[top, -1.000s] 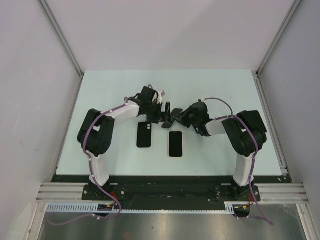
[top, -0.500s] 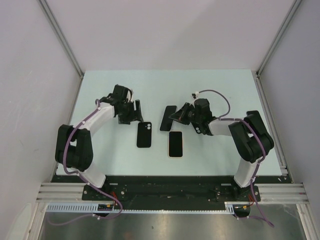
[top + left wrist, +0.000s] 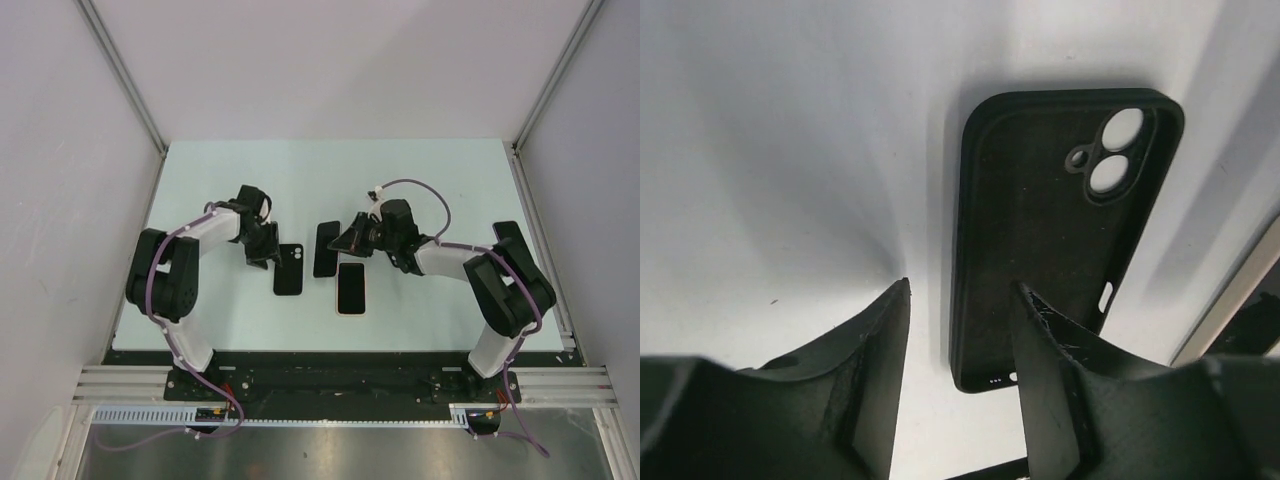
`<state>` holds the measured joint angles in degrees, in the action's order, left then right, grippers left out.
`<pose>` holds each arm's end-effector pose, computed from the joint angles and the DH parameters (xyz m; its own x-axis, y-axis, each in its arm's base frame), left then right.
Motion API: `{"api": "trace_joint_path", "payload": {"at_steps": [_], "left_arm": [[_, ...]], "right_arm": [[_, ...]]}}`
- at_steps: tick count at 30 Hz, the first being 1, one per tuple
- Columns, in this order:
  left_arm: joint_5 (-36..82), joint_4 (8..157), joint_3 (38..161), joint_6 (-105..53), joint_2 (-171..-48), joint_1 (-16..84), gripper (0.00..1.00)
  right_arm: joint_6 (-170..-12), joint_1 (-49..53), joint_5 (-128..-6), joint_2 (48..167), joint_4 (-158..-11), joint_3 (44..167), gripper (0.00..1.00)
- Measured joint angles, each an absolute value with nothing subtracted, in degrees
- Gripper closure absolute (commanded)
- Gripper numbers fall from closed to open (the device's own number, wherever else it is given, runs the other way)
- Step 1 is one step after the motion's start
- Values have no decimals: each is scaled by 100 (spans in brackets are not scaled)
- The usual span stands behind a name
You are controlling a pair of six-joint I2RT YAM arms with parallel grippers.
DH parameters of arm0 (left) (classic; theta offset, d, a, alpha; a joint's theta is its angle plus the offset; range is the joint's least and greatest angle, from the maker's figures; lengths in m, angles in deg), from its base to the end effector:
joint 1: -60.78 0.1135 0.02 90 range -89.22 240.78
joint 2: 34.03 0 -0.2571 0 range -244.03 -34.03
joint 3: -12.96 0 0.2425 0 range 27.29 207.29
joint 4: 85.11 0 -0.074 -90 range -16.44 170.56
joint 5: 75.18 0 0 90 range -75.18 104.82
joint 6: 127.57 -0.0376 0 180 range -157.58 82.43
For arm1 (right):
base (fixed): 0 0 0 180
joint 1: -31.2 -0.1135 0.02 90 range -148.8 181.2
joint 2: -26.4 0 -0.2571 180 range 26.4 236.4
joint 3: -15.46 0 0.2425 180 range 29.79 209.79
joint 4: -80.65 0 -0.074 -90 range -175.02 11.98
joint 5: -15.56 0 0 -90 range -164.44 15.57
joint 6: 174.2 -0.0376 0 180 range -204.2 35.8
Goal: Put the phone into the phone case
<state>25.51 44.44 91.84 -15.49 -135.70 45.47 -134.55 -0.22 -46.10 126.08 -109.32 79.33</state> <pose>0.3141 -0.0932 0.1651 -0.9727 -0.1167 -0.2004 -0.0589 0.9602 -0.2730 0.2947 0.2010 0.1784 -0.8713 0.2618 -0.4150 -0.2390 0.5121 0.8250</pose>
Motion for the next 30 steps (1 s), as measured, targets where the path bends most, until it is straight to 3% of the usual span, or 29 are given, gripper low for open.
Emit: {"api": "trace_joint_path", "payload": {"at_steps": [3, 6, 13, 18, 20, 21, 24, 25, 28, 29, 30], "left_arm": [[2547, 4495, 9103, -1505, -13636, 4512, 58], [2521, 4543, 9064, -1459, -13660, 4420, 82], [2237, 4779, 8795, -1295, -13489, 4110, 100], [2110, 5013, 8448, -1018, -13214, 3863, 98], [2162, 5109, 8247, -823, -13069, 3767, 84], [2219, 5153, 8166, -751, -13000, 3736, 71], [2597, 5292, 7805, -436, -12753, 3651, 46], [2709, 5310, 7702, -351, -12654, 3631, 42], [2989, 5340, 7381, -100, -12248, 3581, 39], [3026, 5301, 7337, -58, -12143, 3581, 42], [3024, 5264, 7326, -45, -12049, 3583, 56]], "right_arm": [[-13304, -22, -4638, 12352, -10696, 7933, 100], [-13074, -22, -4723, 12055, -10399, 7933, 99], [-12733, -24, -4824, 11751, -9817, 7933, 99], [-12554, -88, -4890, 11570, -9494, 7930, 99], [-12541, -129, -4916, 11519, -9474, 7930, 99], [-12535, -147, -4935, 11511, -9470, 7930, 99], [-12532, -184, -4975, 11511, -9422, 7930, 99], [-12530, -208, -4997, 11511, -9384, 7930, 100], [-12550, -278, -5097, 11511, -9288, 7928, 100], [-12554, -306, -5132, 11511, -9279, 7926, 100], [-12570, -352, -5163, 11511, -9277, 7926, 100]]}}
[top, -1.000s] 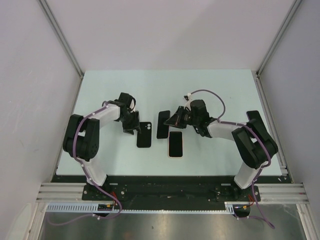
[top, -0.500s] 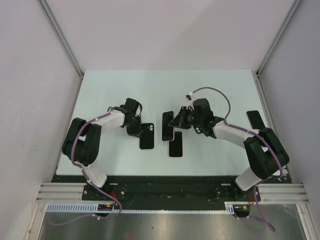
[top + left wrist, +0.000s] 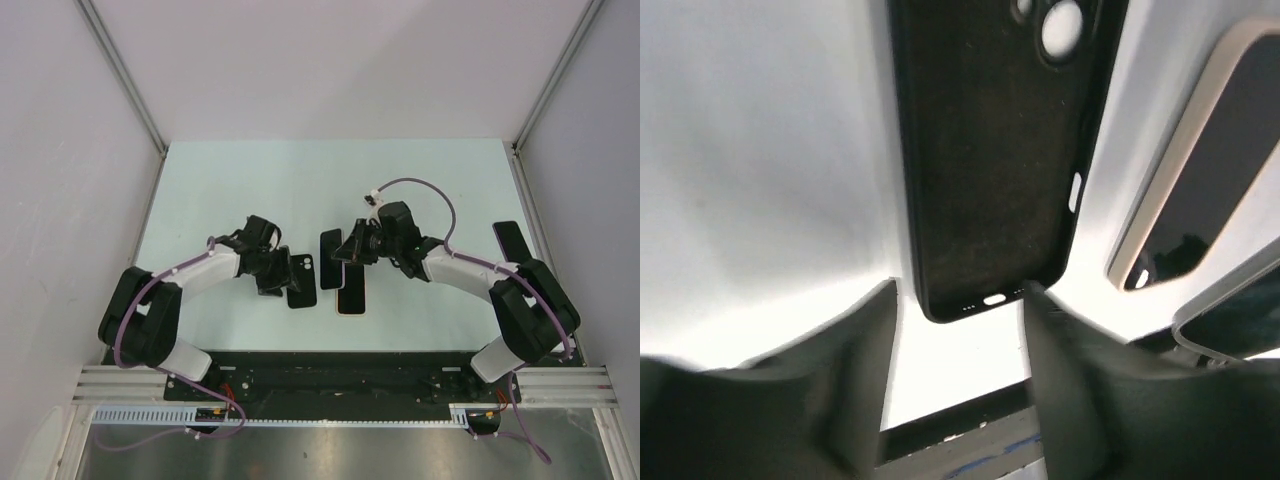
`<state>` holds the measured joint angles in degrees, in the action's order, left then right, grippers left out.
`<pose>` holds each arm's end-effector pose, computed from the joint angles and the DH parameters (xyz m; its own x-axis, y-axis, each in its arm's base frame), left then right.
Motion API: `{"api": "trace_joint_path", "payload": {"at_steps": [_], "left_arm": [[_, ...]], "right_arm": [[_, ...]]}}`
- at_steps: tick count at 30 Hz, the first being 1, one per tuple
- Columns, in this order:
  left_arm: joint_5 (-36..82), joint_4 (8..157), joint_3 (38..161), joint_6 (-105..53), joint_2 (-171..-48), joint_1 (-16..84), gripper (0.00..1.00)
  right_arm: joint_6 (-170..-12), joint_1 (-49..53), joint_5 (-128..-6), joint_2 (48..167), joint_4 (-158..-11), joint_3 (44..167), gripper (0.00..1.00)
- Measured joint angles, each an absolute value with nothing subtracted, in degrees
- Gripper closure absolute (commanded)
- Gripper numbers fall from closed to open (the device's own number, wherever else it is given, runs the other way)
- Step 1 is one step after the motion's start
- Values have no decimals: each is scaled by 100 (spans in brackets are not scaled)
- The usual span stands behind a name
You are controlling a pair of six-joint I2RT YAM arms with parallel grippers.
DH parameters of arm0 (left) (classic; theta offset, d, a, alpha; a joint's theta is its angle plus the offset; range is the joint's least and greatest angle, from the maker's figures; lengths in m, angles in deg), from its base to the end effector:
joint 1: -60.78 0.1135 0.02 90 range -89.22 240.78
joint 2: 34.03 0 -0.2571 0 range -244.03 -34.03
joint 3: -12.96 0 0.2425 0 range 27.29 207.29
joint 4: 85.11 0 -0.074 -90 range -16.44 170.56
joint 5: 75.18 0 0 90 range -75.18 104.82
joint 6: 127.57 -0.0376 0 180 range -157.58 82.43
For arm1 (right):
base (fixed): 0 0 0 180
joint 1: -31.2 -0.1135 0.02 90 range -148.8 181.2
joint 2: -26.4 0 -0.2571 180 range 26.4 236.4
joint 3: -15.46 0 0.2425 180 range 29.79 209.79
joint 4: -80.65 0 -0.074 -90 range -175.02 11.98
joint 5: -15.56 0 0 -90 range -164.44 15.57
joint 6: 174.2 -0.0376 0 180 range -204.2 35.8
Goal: Put the phone into the phone case
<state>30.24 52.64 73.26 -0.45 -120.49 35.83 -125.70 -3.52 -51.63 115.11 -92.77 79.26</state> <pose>0.2337 -0.1197 0.1607 -0.9712 -0.1898 -0.1442 -0.1138 0.9007 -0.4192 0.2603 0.1981 0.2116 -0.8495 0.1545 -0.5045 -0.3122 0.6236 0.7167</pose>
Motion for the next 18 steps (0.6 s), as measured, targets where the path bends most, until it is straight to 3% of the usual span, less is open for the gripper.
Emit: {"api": "trace_joint_path", "payload": {"at_steps": [2, 3, 4, 18], "left_arm": [[2833, 5185, 7353, -74, -11889, 3612, 76], [2702, 5139, 7377, -76, -11832, 3638, 93], [2591, 5100, 7403, -82, -11802, 3677, 100], [2440, 5633, 7412, -242, -12460, 4145, 100]], "right_arm": [[-12624, -462, -5174, 11513, -9312, 7920, 100], [-12670, -521, -5165, 11528, -9345, 7920, 100], [-12716, -580, -5152, 11561, -9398, 7920, 100], [-13398, -855, -5091, 12888, -10029, 8011, 100]]}}
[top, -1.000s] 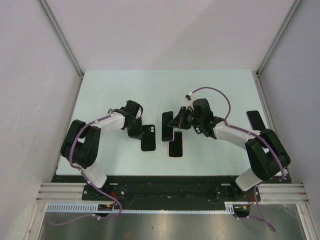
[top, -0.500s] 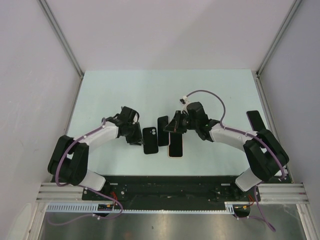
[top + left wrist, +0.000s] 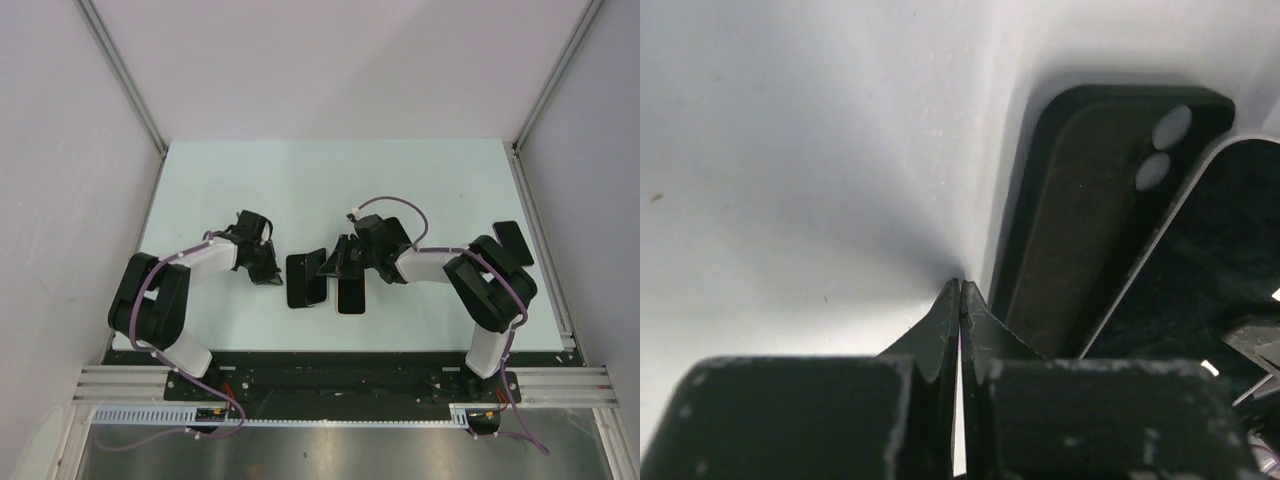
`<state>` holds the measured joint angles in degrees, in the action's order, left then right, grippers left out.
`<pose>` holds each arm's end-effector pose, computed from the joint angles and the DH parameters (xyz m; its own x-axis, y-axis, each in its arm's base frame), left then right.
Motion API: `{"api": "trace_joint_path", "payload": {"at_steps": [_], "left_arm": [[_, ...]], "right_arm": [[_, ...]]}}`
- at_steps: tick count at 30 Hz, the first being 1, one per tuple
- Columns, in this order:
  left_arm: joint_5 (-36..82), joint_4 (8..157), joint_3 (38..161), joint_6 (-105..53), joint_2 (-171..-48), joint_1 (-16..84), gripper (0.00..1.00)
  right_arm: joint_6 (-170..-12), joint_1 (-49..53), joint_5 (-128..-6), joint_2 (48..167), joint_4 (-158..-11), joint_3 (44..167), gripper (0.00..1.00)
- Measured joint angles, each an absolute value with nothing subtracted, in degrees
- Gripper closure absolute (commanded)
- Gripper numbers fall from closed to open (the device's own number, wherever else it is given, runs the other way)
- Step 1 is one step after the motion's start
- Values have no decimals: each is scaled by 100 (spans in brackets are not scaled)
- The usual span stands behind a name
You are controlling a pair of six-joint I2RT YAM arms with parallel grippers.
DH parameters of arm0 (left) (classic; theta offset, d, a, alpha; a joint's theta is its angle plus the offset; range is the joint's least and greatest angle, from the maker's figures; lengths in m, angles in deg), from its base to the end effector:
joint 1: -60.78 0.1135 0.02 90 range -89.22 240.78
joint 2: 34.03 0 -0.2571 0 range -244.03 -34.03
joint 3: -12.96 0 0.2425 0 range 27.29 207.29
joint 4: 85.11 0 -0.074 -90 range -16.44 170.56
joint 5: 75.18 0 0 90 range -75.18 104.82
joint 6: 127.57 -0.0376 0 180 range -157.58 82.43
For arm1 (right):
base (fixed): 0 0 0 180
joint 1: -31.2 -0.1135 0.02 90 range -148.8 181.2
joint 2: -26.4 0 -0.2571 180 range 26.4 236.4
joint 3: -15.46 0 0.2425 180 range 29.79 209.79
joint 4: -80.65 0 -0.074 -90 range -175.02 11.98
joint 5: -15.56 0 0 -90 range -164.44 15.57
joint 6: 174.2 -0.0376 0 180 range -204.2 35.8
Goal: Put the phone into the phone case
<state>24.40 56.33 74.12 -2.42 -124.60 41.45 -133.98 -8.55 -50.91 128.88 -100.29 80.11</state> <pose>0.2579 -0.0971 0.1485 -0.9370 -0.2729 -0.2179 -0.1886 0.9206 -0.3421 0.2625 0.2378 0.1507 -0.9331 0.1345 -0.3335 -0.1847 0.6164 0.7654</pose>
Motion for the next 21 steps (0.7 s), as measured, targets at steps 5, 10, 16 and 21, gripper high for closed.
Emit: {"api": "trace_joint_path", "payload": {"at_steps": [5, 10, 16, 21], "left_arm": [[2645, 5824, 7455, -275, -12571, 4169, 100], [2757, 5926, 7451, -303, -12593, 4169, 100], [3010, 6186, 7318, -279, -12600, 4173, 100], [3207, 6416, 7178, -200, -12573, 4186, 100]], "right_arm": [[-13564, -894, -5047, 13259, -10145, 8339, 100], [-13667, -921, -5023, 13528, -10208, 8518, 100], [-13759, -921, -4949, 13683, -10364, 8608, 100], [-13826, -923, -4896, 13786, -10488, 8654, 100]]}}
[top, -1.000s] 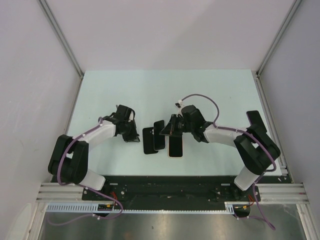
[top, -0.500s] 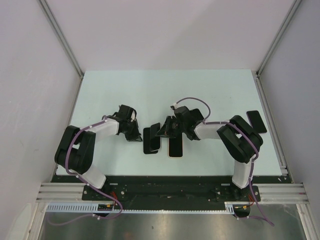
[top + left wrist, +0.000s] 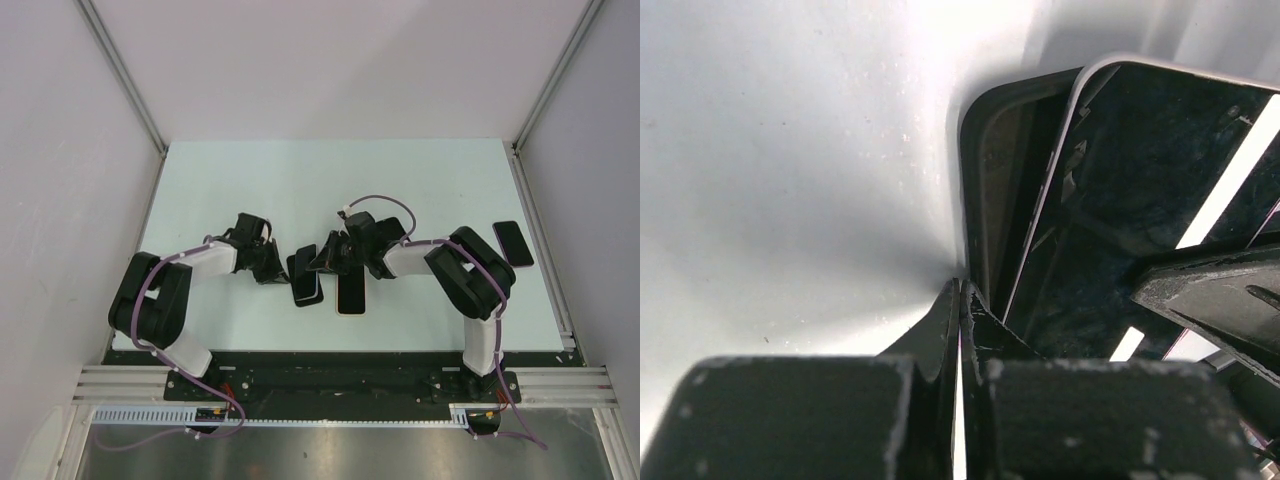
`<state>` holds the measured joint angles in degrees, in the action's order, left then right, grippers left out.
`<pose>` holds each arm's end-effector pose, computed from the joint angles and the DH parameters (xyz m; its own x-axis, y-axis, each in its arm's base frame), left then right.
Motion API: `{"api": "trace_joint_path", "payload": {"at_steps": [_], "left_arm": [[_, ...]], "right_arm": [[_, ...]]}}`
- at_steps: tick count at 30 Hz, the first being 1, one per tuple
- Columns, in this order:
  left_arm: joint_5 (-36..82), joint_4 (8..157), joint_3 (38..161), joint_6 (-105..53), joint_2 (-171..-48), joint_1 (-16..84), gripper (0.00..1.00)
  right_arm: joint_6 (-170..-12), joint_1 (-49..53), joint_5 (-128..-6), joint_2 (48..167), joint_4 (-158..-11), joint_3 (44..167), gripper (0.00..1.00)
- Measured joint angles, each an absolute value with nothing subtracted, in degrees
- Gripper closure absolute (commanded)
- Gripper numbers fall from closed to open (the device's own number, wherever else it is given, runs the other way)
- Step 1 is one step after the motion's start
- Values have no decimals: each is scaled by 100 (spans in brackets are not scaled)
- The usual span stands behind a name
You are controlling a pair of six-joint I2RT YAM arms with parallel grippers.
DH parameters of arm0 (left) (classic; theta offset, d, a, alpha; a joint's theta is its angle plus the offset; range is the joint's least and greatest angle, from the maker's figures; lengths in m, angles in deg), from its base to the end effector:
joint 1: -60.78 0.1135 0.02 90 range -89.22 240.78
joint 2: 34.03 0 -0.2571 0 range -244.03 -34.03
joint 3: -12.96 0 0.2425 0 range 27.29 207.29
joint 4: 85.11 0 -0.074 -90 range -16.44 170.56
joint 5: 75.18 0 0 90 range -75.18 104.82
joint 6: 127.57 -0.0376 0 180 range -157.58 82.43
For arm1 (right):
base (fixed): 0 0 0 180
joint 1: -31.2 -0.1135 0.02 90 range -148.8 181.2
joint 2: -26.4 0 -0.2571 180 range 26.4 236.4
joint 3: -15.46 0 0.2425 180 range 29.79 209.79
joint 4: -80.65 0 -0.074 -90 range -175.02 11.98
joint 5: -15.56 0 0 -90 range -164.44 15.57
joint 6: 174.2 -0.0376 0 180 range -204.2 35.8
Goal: Put the phone into the phone case
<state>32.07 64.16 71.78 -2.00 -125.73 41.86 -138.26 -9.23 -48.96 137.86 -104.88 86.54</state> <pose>0.2614 -0.1014 0.1404 -0.9419 -0.2644 -0.2070 -0.1396 0.8690 -0.4746 0.2844 0.2635 0.1340 -0.9469 0.1535 -0.2826 -0.1492 0.5690 0.8087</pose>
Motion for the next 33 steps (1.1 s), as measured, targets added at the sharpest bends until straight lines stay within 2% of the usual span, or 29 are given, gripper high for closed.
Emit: {"api": "trace_joint_path", "payload": {"at_steps": [24, 33], "left_arm": [[3196, 6289, 7403, -198, -12759, 4195, 100], [3288, 6361, 7429, -196, -12816, 4197, 100]], "right_arm": [[-12998, -715, -4328, 13596, -9765, 8859, 100], [-12795, -776, -4166, 13989, -9478, 9257, 100]]}}
